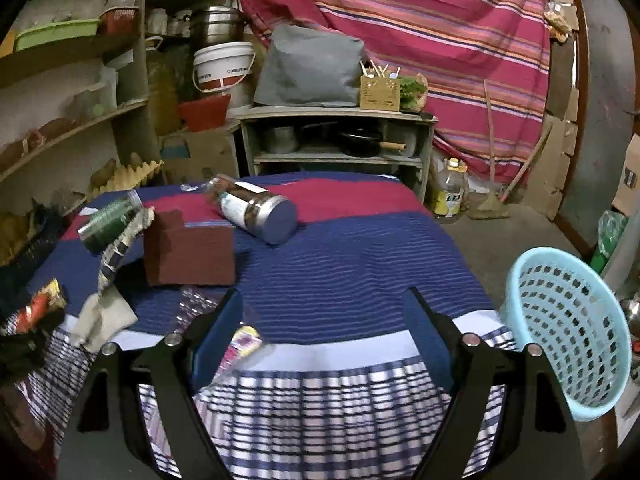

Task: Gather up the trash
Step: 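Move both tools back over the table, then grasp the white cloth with the left tool and lift it, then grasp the black-and-white printed snack bag with the right tool while the left tool holds the white cloth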

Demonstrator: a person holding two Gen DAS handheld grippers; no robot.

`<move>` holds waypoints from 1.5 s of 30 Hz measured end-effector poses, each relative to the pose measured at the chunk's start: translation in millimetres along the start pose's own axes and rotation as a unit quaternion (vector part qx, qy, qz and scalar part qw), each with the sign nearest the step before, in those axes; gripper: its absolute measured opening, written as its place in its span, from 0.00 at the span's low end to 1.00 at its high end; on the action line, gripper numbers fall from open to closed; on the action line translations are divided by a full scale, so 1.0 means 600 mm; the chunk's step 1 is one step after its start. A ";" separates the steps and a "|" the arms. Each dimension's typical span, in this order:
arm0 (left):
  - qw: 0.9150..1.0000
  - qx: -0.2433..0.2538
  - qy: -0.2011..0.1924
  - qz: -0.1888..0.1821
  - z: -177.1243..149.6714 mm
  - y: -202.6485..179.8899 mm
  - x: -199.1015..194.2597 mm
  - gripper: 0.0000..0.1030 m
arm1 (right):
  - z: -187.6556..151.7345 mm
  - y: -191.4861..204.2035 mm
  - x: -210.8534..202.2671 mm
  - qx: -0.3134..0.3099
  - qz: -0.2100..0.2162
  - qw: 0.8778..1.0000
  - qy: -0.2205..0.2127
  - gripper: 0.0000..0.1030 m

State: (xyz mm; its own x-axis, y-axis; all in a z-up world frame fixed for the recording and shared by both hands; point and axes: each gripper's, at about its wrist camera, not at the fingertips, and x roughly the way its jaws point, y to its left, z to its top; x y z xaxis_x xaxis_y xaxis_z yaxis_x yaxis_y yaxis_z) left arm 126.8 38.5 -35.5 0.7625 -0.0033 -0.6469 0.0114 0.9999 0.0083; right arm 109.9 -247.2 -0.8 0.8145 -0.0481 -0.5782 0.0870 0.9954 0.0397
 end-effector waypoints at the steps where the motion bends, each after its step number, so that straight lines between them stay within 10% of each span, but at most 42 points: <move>1: 1.000 0.000 0.006 -0.005 -0.003 0.001 0.007 0.95 | 0.000 0.007 0.003 0.004 0.000 1.000 0.000 0.78; 12: 0.997 0.014 0.066 -0.027 0.006 -0.013 0.072 0.92 | -0.033 0.027 0.036 -0.014 -0.016 0.999 0.024 0.78; 18: 0.994 0.017 0.086 -0.067 0.005 -0.015 0.088 0.45 | -0.038 0.034 0.041 -0.026 -0.021 0.999 0.030 0.78; 24: 0.994 0.028 0.071 -0.077 0.004 -0.007 0.055 0.26 | -0.033 0.058 0.036 -0.045 -0.019 0.998 0.030 0.78; 45: 0.999 0.010 0.003 -0.046 0.042 0.170 -0.072 0.26 | -0.022 0.211 0.016 -0.104 0.018 0.994 0.031 0.78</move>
State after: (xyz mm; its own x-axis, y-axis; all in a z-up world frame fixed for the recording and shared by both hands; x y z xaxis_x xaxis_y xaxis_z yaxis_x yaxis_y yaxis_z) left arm 111.4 140.1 12.2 0.7541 -0.0944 -0.6500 0.0940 0.9949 -0.0354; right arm 120.9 -120.2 -12.2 0.7770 -0.0126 -0.6294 -0.0684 0.9922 -0.1043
